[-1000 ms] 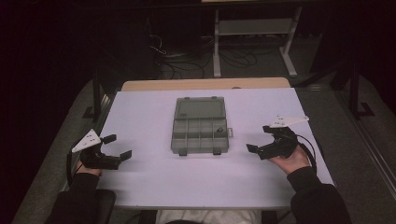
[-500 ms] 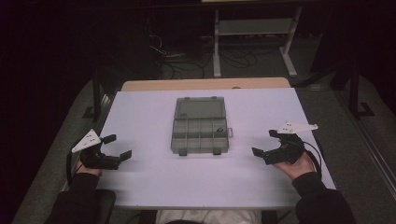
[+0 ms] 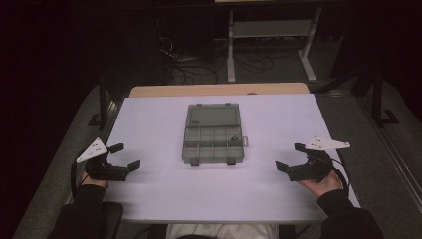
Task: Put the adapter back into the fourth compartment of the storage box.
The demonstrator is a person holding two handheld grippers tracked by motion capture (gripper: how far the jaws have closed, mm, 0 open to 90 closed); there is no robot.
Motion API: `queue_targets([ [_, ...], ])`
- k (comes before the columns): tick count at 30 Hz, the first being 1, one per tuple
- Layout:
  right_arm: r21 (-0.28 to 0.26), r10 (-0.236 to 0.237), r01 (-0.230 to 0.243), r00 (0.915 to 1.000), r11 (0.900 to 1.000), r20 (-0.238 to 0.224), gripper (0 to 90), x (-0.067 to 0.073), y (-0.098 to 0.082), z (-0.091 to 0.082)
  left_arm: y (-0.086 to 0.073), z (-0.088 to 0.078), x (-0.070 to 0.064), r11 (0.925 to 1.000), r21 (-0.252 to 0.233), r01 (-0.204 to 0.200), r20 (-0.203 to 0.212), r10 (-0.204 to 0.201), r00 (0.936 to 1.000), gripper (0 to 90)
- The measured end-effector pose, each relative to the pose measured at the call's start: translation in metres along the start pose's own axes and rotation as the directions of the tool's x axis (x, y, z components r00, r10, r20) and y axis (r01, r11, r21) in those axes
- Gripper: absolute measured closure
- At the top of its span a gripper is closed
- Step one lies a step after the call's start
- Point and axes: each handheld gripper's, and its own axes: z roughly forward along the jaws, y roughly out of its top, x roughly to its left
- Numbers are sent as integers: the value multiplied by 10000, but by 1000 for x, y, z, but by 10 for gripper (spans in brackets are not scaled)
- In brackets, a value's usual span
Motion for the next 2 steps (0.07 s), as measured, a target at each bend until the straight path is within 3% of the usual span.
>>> queue_targets([
  [2,-40,5,-5,10000,10000,12,0,-1,-1,-1,0,0,0,10000,0,0,0,0,10000,0],
])
